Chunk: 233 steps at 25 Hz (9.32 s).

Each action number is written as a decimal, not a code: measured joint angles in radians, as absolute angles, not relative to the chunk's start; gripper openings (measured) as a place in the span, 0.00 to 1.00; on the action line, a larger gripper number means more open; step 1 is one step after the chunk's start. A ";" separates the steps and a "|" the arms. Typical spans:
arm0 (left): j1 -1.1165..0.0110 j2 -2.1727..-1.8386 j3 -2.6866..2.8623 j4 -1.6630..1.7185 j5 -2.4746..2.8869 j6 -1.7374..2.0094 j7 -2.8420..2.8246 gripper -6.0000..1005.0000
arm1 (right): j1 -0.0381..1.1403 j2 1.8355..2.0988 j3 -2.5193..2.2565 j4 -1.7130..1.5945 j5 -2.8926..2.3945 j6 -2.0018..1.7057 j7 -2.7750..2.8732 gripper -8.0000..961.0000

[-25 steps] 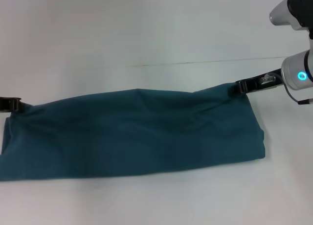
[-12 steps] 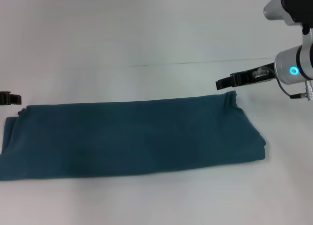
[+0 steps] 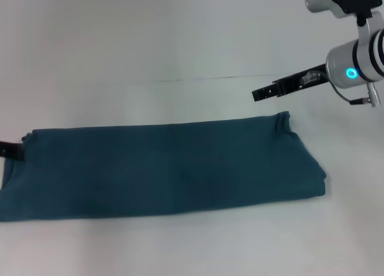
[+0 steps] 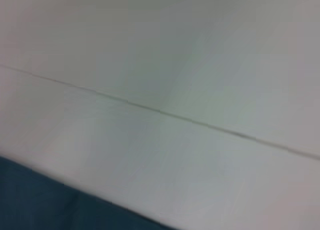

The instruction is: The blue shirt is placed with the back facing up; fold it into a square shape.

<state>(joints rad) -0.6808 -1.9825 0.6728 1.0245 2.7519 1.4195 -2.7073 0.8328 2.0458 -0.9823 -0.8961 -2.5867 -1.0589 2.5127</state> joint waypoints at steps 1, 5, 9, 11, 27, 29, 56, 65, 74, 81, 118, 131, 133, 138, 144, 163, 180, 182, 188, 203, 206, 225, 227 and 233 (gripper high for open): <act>-0.668 -1.985 0.672 1.062 2.753 1.468 -2.753 0.88 | 0.833 2.045 -0.991 -0.906 -2.588 -1.059 2.512 0.90; -0.632 -1.986 0.670 1.119 2.763 1.572 -2.843 0.93 | 0.838 2.057 -1.007 -0.954 -2.654 -1.058 2.510 0.96; -0.611 -1.993 0.668 1.126 2.795 1.596 -2.878 0.93 | 0.840 2.073 -1.008 -0.983 -2.707 -1.057 2.512 0.96; -0.603 -1.999 0.664 1.123 2.803 1.585 -2.886 0.93 | 0.842 2.083 -1.014 -0.998 -2.735 -1.056 2.515 0.96; -0.623 -1.996 0.639 0.942 2.800 1.452 -2.902 0.92 | 0.844 2.086 -1.075 -1.009 -2.746 -1.065 2.531 0.96; -0.629 -1.995 0.634 0.928 2.799 1.449 -2.899 0.92 | 0.844 2.086 -1.075 -1.005 -2.746 -1.062 2.531 0.96; -0.669 -2.010 0.639 0.852 2.759 1.435 -2.761 0.37 | 0.820 2.086 -1.076 -1.014 -2.744 -1.107 2.542 0.96; -0.681 -2.011 0.639 0.850 2.725 1.439 -2.711 0.13 | 0.780 2.086 -1.060 -1.014 -2.686 -1.089 2.532 0.96; -0.747 -1.956 0.632 0.849 2.642 1.519 -2.669 0.04 | 0.677 2.086 -1.014 -1.003 -2.408 -0.984 2.365 0.93; -0.806 -1.909 0.605 0.857 2.583 1.569 -2.660 0.04 | 0.595 2.092 -1.004 -0.891 -2.034 -0.877 2.053 0.78; -1.023 -1.801 0.506 0.877 2.513 1.837 -2.650 0.08 | 1.050 2.123 -1.169 0.093 -1.354 -0.924 0.879 0.05; -1.030 -1.806 0.524 0.864 2.509 1.842 -2.626 0.11 | 0.907 2.102 -0.763 -0.029 -1.586 -0.958 1.033 0.05; -1.044 -1.809 0.533 0.855 2.503 1.842 -2.621 0.11 | 0.834 2.101 -0.757 -0.148 -1.586 -0.945 1.110 0.05; -1.085 -1.812 0.569 0.826 2.479 1.829 -2.622 0.12 | 0.651 2.090 -0.752 -0.416 -1.587 -0.935 1.268 0.04; -1.165 -1.838 0.619 0.798 2.477 1.829 -2.628 0.13 | 0.504 2.064 -0.739 -0.597 -1.589 -0.906 1.402 0.04; -1.307 -2.168 0.945 0.646 2.393 1.372 -2.675 0.17 | 0.453 2.033 -0.578 -0.645 -1.589 -0.899 1.429 0.05; -1.074 -2.157 1.087 0.729 2.064 1.301 -2.604 0.34 | 0.465 2.042 -0.583 -0.678 -1.606 -0.970 1.438 0.05; -0.983 -2.150 1.011 0.791 2.053 1.346 -2.510 0.38 | 0.465 2.043 -0.585 -0.690 -1.622 -1.016 1.441 0.05; -0.779 -2.101 0.803 0.827 1.961 1.511 -2.201 0.66 | 0.470 2.037 -0.623 -0.783 -1.720 -1.215 1.496 0.06; -0.405 -2.085 0.374 0.861 2.198 1.891 -1.677 0.94 | 0.558 2.036 -0.734 -1.048 -2.156 -1.758 1.792 0.48; -0.381 -2.097 0.374 0.862 2.217 1.890 -1.654 0.93 | 0.563 2.040 -0.729 -1.087 -2.246 -1.745 1.874 0.57; -0.394 -2.108 0.462 0.855 2.280 1.912 -1.644 0.93 | 0.591 2.052 -0.796 -1.181 -2.705 -1.681 2.034 0.96; -0.393 -2.109 0.462 0.854 2.280 1.912 -1.644 0.93 | 0.590 2.057 -0.809 -1.181 -2.706 -1.665 2.033 0.96; -0.391 -2.112 0.462 0.853 2.281 1.912 -1.644 0.93 | 0.595 2.072 -0.843 -1.177 -2.706 -1.659 2.020 0.96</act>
<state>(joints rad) -0.3906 -2.1119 0.4618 0.8526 2.2811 1.9121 -1.6437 0.5951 2.0716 -0.8429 -1.1773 -2.7064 -1.6591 2.0197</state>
